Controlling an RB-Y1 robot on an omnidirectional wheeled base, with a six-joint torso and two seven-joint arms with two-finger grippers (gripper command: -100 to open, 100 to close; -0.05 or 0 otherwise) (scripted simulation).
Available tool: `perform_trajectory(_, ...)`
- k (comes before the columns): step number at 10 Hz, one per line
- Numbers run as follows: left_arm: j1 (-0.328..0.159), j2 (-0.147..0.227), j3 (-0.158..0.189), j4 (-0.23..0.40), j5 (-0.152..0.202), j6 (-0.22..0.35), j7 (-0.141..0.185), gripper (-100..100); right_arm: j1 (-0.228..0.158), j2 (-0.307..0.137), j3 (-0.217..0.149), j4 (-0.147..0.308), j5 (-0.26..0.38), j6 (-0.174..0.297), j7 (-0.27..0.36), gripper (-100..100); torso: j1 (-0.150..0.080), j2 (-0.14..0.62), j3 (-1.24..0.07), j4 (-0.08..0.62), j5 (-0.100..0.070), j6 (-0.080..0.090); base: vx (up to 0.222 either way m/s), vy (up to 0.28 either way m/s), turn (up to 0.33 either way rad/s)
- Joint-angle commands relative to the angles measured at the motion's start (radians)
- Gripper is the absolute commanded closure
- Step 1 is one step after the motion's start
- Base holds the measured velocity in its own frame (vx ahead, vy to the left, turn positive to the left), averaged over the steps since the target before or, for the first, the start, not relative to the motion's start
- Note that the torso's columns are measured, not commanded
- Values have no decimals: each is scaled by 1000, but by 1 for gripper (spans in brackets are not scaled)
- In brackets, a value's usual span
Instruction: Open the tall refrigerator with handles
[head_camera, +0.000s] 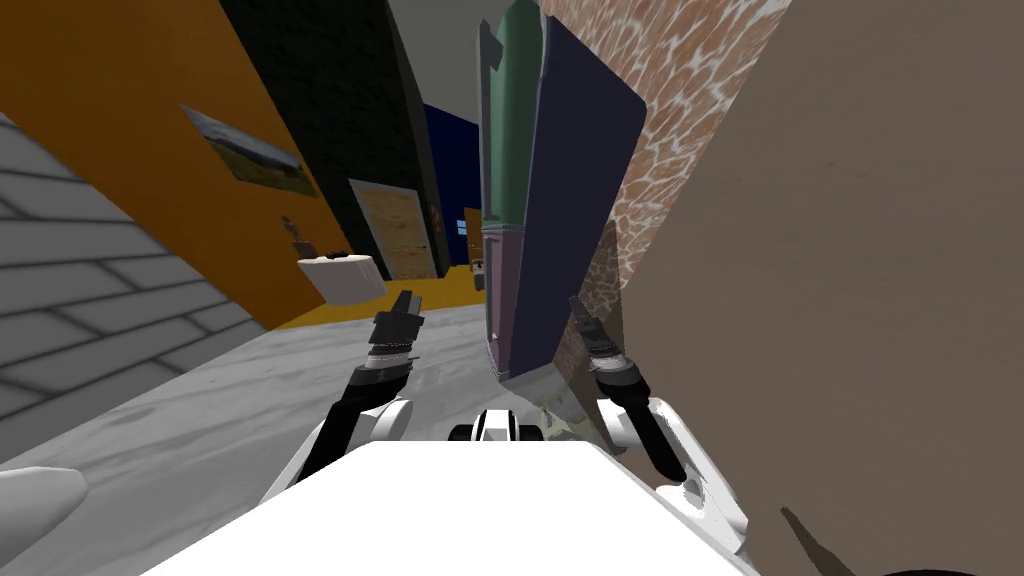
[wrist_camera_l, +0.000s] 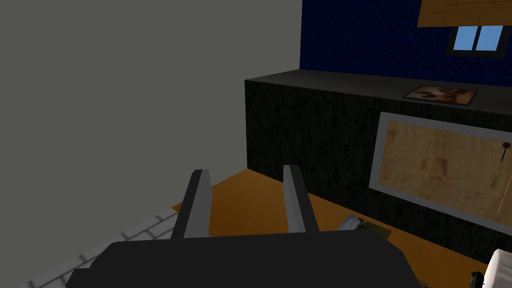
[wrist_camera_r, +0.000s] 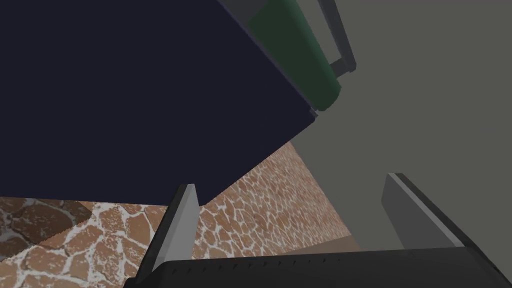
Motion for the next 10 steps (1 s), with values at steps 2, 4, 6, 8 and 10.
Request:
perform_trajectory(2, 0, 0, 0, 0, 0, 0, 0, 0, -47, -109, -57, -10, 112, -12, 48, -100, 4, -3, -2, -1, 1, 0, 148, 139, -258)
perform_trajectory(4, 0, 0, 0, 0, 0, 0, 0, 0, -62, -148, -73, -13, 155, -15, 62, -100, 0, -1, -1, 0, 0, -1, 92, 99, -109)
perform_trajectory(6, 0, 0, 0, 0, 0, 0, 0, 0, -94, -213, -105, -19, 216, -21, 90, -100, 1, 1, 1, 0, 0, 0, 92, 133, -285)
perform_trajectory(8, 0, 0, 0, 0, 0, 0, 0, 0, -111, -249, -121, -21, 257, -25, 104, -100, 3, -5, -3, -1, 1, 0, 133, 138, -161)
perform_trajectory(10, 0, 0, 0, 0, 0, 0, 0, 0, -146, -313, -150, -23, 320, -32, 130, -100, -1, 1, 0, 0, 0, 0, 86, 117, -192)
